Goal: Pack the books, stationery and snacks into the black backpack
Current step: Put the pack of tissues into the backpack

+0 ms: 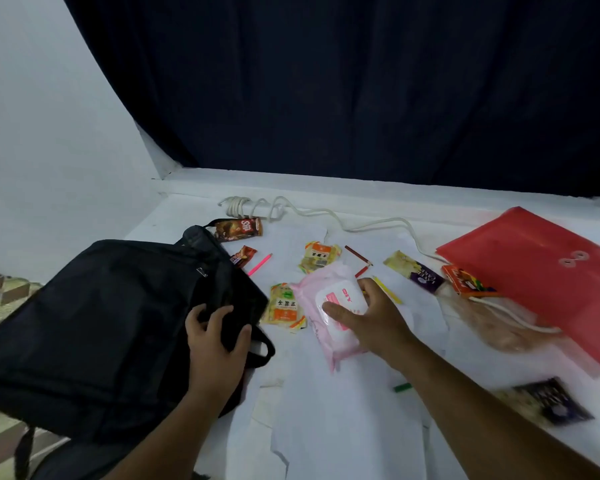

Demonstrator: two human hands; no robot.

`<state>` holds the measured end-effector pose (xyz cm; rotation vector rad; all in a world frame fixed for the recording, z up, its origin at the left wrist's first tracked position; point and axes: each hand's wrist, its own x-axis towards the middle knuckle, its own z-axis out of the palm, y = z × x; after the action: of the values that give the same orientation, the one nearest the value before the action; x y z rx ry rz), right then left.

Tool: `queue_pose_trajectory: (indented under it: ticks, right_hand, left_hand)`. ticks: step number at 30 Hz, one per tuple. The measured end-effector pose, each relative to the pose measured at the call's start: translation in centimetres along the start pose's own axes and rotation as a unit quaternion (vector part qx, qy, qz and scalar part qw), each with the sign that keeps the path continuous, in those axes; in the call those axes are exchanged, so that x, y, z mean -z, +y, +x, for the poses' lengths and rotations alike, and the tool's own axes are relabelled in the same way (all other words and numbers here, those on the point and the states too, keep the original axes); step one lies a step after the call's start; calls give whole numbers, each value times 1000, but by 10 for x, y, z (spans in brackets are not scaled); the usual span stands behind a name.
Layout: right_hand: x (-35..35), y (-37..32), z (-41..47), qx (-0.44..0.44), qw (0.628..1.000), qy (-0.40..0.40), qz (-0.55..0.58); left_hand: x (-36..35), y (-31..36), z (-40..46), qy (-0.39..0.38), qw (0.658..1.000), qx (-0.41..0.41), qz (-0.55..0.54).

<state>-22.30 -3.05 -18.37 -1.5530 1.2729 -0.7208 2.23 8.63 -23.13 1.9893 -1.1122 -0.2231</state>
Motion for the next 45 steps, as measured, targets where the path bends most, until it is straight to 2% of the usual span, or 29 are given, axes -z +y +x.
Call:
queue_pose_trajectory:
  ticks: [4,7,12,15,17,19,21,24,26,28,30,32,34,36,38,40,42,45]
  right_hand:
    - [-20,-14,0,3,1000,12,24]
    - [-40,-23,1,5,1000,21,18]
    - [-77,-39,1,0,999,16,32]
    - [-99,-49,0,5,999,1,32]
    - [-114,-56,-1,12,999,-3,37]
    - [-130,-64,-2,18,999,-2,40]
    - [-144,-70,-2,26,999,1,37]
    - [-164,-76,-3,28,999,6,28]
    - [-176,-78,-4,27,999,7,22]
    - [-186,-78,-6,31,999,8,21]
    - [-192,-78,-7,32,999,5,12]
    - [-195,-79,-5,31,999,0,5]
    - [-198,-83,1,33,999,0,3]
    - [-200,-88,8,38,999,1,-8]
    - [-201,-92,14,42,999,1,-18]
    - [-201,-93,20,42,999,2,-21]
    - [-200,-92,26,37,999,7,-17]
    - [-197,-88,34,32,999,5,-26]
  left_hand:
    - [21,-3,15,-18,995,79,-64]
    - [41,-11,32,-36,977,158,-141]
    - [93,-15,73,62,972,140,-180]
    - [144,-28,106,46,969,154,-187]
    - [179,-35,121,23,977,145,-154]
    - [208,-40,128,-2,995,94,-40]
    - [224,-46,131,-57,996,31,69]
    - [225,-64,134,-149,973,8,176]
    - [219,-80,135,-179,959,17,219]
    - [212,-87,131,-157,948,-9,277]
    - [204,-88,123,-124,935,-96,318]
    - [196,-89,116,-168,929,-138,299]
    - [189,-86,111,-233,935,-79,255]
    - [182,-78,108,-231,947,-1,224]
    - [172,-66,103,-241,944,41,221]
    - [160,-60,98,-269,922,56,272]
    - [151,-63,96,-263,910,57,314]
    - [151,-68,97,-229,929,21,291]
